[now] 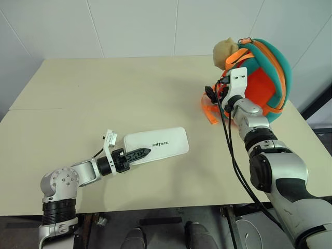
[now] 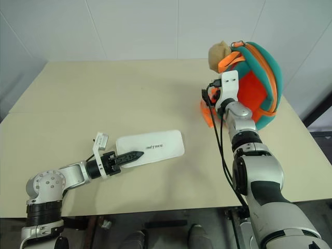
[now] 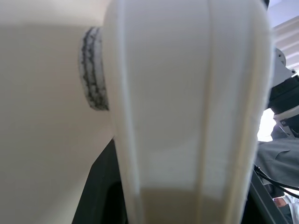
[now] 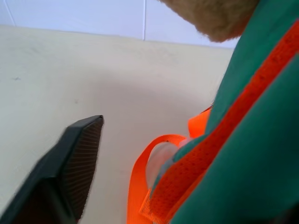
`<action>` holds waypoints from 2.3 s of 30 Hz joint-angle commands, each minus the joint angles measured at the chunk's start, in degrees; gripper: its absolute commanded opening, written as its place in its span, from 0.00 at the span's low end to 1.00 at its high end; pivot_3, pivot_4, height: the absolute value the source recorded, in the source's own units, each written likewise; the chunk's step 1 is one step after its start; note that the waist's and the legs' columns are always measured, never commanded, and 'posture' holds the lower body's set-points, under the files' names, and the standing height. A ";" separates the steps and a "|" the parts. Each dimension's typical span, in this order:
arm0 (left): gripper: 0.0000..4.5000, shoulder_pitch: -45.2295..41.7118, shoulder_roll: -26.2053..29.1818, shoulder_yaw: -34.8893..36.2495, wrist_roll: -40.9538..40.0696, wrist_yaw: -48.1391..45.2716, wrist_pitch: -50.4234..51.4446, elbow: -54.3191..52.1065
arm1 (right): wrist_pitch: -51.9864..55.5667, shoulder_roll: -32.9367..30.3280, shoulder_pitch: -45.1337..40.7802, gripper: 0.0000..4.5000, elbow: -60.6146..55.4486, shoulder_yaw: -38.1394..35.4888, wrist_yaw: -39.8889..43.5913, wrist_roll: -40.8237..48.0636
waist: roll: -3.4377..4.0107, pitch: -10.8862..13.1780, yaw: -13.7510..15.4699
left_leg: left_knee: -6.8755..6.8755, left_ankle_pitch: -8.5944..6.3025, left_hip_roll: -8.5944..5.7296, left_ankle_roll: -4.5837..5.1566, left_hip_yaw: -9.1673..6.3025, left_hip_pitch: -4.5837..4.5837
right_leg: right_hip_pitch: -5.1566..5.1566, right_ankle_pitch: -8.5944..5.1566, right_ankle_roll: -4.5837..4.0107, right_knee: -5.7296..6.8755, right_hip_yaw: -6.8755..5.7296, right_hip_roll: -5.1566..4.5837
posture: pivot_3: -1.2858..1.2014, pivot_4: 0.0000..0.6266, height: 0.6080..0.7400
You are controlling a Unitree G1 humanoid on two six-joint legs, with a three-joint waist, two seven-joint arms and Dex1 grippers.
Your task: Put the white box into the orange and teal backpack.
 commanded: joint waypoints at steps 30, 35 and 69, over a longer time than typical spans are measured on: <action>0.31 14.20 8.62 18.43 -7.56 -1.01 -15.83 -10.89 | 71.42 -14.96 27.49 0.01 -85.37 7.39 57.91 47.62 | 0.02 0.05 0.30 | -0.38 -0.14 0.11 -0.19 -0.01 0.00 | -0.32 -0.47 -0.09 0.19 0.01 0.09 | 0.52 0.24 1.00; 0.31 17.12 8.98 20.69 -12.35 -2.61 -18.19 -17.88 | 72.45 -18.20 29.25 0.01 -83.78 7.26 56.20 47.90 | -0.01 0.06 1.59 | -0.23 -0.19 0.10 -0.14 0.02 -0.05 | -0.30 -0.63 -0.43 0.07 0.01 0.06 | 0.52 0.24 1.00; 0.31 0.09 24.75 5.49 4.17 -19.18 -41.84 -7.06 | 68.22 -16.65 34.41 0.01 -83.81 9.03 52.47 46.89 | -0.24 0.11 1.79 | 0.37 -0.38 0.11 0.11 0.12 -0.11 | -0.16 -0.83 -0.91 0.22 0.04 0.08 | 0.52 0.24 1.00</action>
